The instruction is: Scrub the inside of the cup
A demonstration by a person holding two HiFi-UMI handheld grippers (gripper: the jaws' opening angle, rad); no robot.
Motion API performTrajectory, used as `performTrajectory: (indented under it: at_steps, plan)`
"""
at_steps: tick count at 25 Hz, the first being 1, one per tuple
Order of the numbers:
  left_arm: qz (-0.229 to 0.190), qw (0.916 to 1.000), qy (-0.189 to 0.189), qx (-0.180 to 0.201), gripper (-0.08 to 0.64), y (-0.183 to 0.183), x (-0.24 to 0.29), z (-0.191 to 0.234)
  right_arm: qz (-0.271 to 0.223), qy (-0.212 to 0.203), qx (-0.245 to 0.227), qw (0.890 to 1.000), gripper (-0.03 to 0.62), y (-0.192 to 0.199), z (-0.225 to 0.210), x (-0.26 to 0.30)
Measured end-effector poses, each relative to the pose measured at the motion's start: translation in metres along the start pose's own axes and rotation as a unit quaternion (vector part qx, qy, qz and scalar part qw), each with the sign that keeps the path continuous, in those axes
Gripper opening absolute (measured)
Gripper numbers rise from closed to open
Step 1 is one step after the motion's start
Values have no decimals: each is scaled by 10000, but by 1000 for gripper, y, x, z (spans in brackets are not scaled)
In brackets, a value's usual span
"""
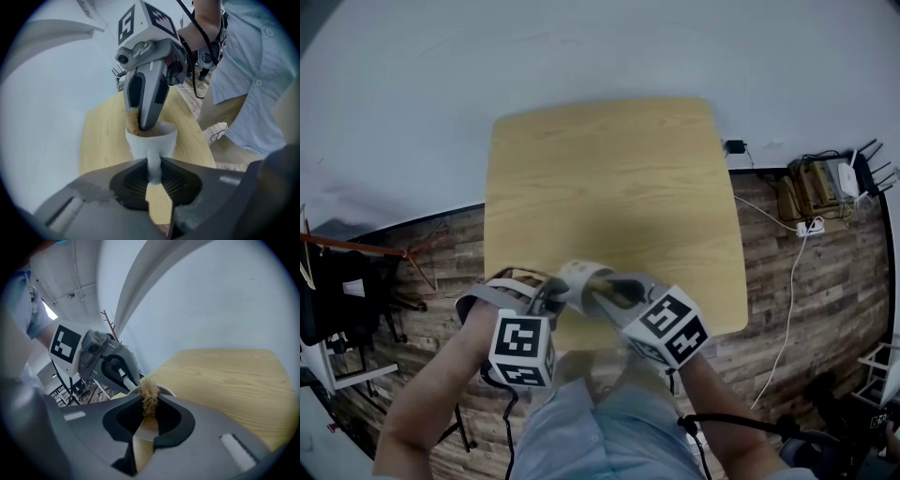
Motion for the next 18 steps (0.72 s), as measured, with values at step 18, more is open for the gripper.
performTrajectory:
  at_steps: [18]
  plan:
    - [4, 9999, -29, -108, 69, 2, -1, -1, 217, 373, -242, 9988, 55, 31, -13, -9]
Point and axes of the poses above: the fingertips, and each gripper's own axes: x forward along the fingers, z to its left, y out of its underside, the point moved 5 cm from there along -x, backward along the fingers, and after that the axes turned 5 degrees about x, right-handed, at the moved point
